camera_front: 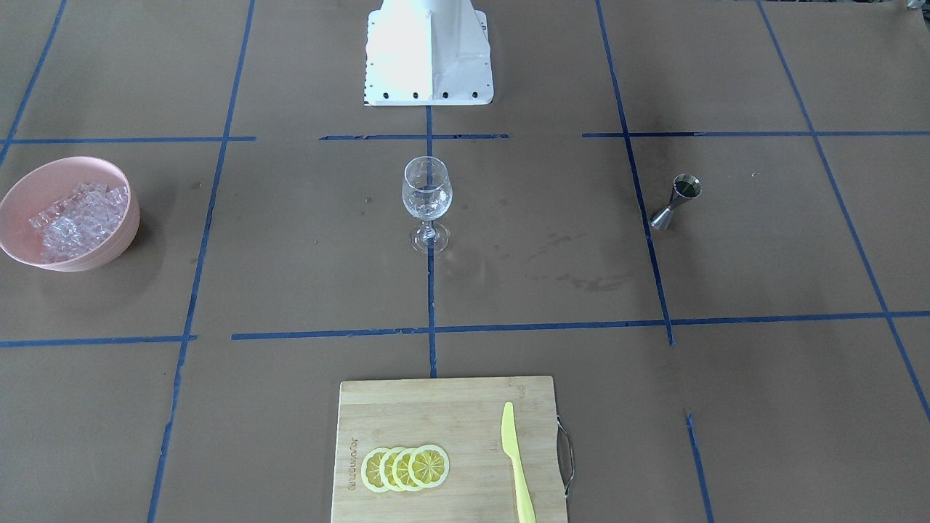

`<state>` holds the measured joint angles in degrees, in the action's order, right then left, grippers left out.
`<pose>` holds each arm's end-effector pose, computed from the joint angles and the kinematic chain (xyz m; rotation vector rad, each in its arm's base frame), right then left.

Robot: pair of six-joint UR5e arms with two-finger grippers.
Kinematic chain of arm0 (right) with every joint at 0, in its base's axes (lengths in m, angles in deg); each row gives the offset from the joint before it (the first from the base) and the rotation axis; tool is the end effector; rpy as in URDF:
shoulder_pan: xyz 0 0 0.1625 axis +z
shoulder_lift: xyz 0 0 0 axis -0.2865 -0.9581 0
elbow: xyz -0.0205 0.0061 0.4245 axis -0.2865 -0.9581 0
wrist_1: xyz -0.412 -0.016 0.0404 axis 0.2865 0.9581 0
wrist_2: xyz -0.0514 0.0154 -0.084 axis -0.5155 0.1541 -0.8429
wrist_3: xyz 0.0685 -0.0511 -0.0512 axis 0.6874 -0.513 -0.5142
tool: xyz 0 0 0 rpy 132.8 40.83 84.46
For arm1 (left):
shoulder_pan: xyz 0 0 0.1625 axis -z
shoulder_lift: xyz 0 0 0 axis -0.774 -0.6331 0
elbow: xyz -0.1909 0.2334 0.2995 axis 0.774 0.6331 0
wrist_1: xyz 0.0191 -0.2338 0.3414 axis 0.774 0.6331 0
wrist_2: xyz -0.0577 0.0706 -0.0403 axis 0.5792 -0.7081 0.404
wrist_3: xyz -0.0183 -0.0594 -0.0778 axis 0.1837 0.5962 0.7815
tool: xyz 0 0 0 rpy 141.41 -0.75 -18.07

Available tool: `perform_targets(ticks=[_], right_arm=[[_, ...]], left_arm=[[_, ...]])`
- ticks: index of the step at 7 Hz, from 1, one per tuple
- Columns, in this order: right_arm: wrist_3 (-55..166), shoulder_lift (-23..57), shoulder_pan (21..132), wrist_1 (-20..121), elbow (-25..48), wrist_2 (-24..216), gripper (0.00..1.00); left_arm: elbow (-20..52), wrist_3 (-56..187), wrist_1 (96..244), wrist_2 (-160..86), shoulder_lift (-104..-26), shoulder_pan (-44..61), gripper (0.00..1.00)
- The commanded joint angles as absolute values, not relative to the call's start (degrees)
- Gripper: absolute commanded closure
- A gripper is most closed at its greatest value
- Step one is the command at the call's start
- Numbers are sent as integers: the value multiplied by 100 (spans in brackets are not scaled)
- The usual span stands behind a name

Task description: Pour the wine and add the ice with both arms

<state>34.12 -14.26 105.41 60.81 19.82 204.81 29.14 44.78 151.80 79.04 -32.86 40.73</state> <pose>0.0579 -0.4122 0.6519 0.0600 -0.7308 -0.1162 -0.0699 -0.4094 0.6163 0.2181 0.8189 0.1482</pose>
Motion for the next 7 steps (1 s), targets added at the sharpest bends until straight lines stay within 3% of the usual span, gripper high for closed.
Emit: perform_targets(ticks=[1, 4, 7], right_arm=[[3470, -1422, 10542, 6081, 2119, 20751, 0], [3480, -1282, 10533, 5643, 2207, 20769, 0], [3480, -1299, 10533, 5273, 2207, 20910, 0]], left_arm=[[2911, 4478, 15690, 7886, -3316, 4077, 0], [2894, 4540, 16218, 7948, -3438, 4095, 0], [2597, 4574, 18568, 7939, -3439, 4113, 0]])
